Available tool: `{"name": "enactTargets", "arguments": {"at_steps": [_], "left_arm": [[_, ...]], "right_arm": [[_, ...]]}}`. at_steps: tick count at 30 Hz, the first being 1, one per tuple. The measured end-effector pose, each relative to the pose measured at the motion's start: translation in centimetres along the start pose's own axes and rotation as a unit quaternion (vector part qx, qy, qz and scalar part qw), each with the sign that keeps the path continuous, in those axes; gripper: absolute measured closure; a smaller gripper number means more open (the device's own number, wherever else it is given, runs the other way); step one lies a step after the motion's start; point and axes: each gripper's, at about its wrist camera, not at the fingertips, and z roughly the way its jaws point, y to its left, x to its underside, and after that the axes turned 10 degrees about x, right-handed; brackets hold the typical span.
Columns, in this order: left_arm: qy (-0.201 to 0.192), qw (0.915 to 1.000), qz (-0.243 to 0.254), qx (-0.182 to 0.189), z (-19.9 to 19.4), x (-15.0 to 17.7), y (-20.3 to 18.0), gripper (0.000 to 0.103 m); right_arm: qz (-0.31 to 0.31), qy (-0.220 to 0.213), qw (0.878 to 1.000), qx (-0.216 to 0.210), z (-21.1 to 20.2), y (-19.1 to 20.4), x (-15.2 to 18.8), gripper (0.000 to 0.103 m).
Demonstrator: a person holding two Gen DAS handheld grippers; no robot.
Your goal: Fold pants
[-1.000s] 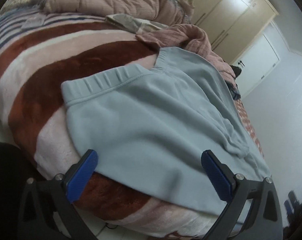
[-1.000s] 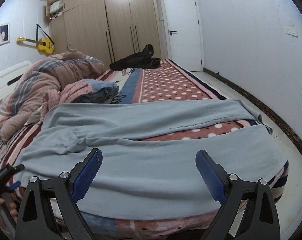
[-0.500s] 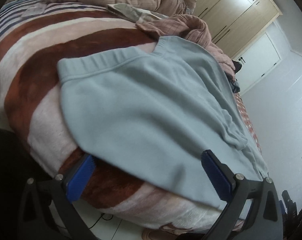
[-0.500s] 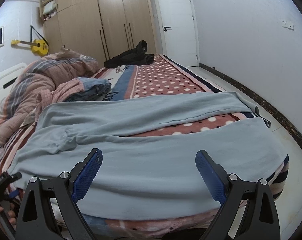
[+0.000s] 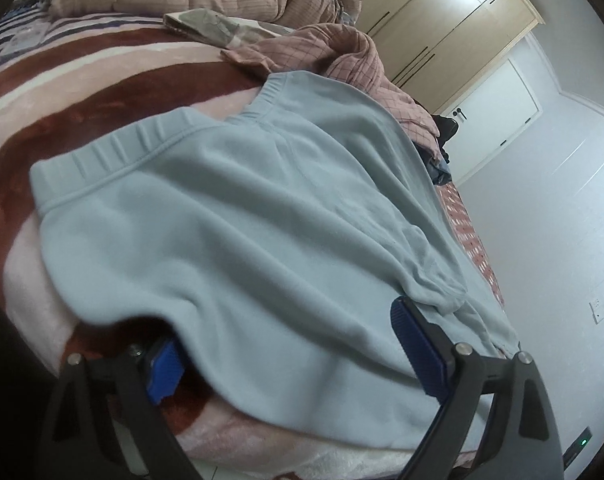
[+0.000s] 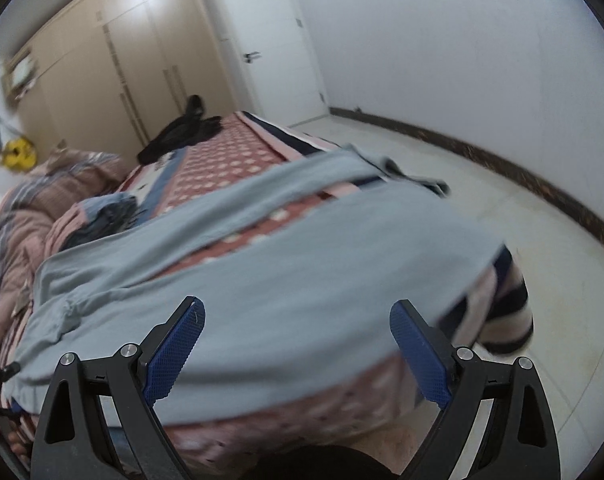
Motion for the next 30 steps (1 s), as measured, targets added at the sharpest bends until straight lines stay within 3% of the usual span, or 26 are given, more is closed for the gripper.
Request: {"name": "enactTargets", "arguments": {"at_steps": [4, 9, 11, 16, 18, 21, 23, 25, 30], "left_arm": [[-0.001, 1.0000, -0.009, 0.002, 0.1, -0.5, 0.3, 0.033], [0.012, 0.9999, 0.003, 0.006, 0.5, -0.3, 0.0, 0.056], [0.014, 0.9998, 0.006, 0.008, 0.6, -0.2, -0.1, 0.063], [0.016, 0.9996, 0.001, 0.022, 0.8, -0.4, 0.1, 0.089], [0.012, 0.9993, -0.006, 0.034, 0.4, -0.6, 0.1, 0.091], [0.001, 0.9989, 0.008, 0.046, -0.2, -1.0, -0.6, 0.093], [-0.006, 0.9985, 0.017, 0.051, -0.6, -1.3, -1.2, 0.094], [-0.013, 0.9980, 0.021, 0.058, -0.9, -1.7, -1.7, 0.094], [-0.030, 0.9965, 0.029, 0.073, -2.0, -2.5, -2.5, 0.094]], "right_arm": [[0.049, 0.035, 0.998, -0.011, 1.9, -2.8, 1.1, 0.012], [0.091, 0.060, 0.992, -0.068, 3.7, -4.7, 2.1, 0.013], [0.100, 0.063, 0.989, -0.087, 4.1, -5.0, 2.2, 0.022], [0.121, 0.063, 0.983, -0.123, 4.6, -5.6, 2.0, 0.029], [0.141, 0.064, 0.978, -0.137, 4.9, -6.2, 1.9, 0.034], [0.148, 0.067, 0.978, -0.131, 5.0, -6.7, 2.0, 0.053], [0.140, 0.065, 0.982, -0.113, 4.9, -6.7, 2.0, 0.078], [0.143, 0.060, 0.981, -0.113, 4.7, -6.9, 1.9, 0.094], [0.149, 0.045, 0.978, -0.137, 4.0, -7.1, 1.0, 0.095]]}}
